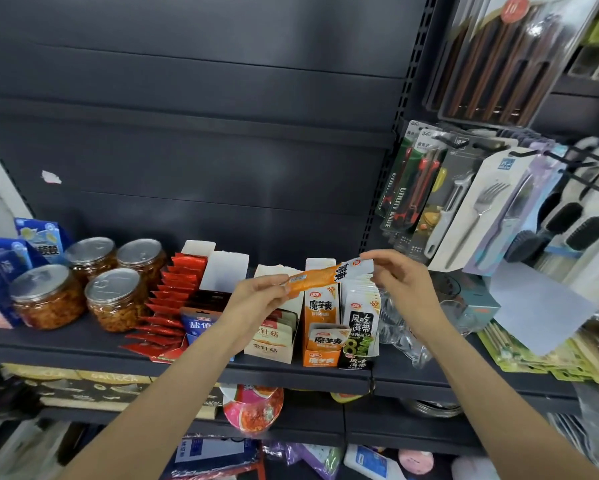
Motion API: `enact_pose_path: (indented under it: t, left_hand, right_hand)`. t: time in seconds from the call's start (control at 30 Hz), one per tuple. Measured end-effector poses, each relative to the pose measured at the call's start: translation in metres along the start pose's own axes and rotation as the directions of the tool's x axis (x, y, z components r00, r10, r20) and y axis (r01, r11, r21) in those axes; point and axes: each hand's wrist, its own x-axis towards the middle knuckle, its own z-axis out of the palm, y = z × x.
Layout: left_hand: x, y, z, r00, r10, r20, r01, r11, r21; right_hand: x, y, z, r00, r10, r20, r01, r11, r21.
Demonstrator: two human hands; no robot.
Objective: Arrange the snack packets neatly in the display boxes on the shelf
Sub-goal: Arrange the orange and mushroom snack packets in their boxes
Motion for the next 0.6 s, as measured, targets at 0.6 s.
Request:
enact_pose_path:
  t: [0.6]
  left_hand:
    - [0.045, -0.033, -0.021, 0.960, 0.105, 0.260, -0.281, 0.366, 0.887]
  right_hand:
    - [0.039, 0.037, 0.012, 0.993, -0.102, 0.054, 0.115, 0.826, -0.551]
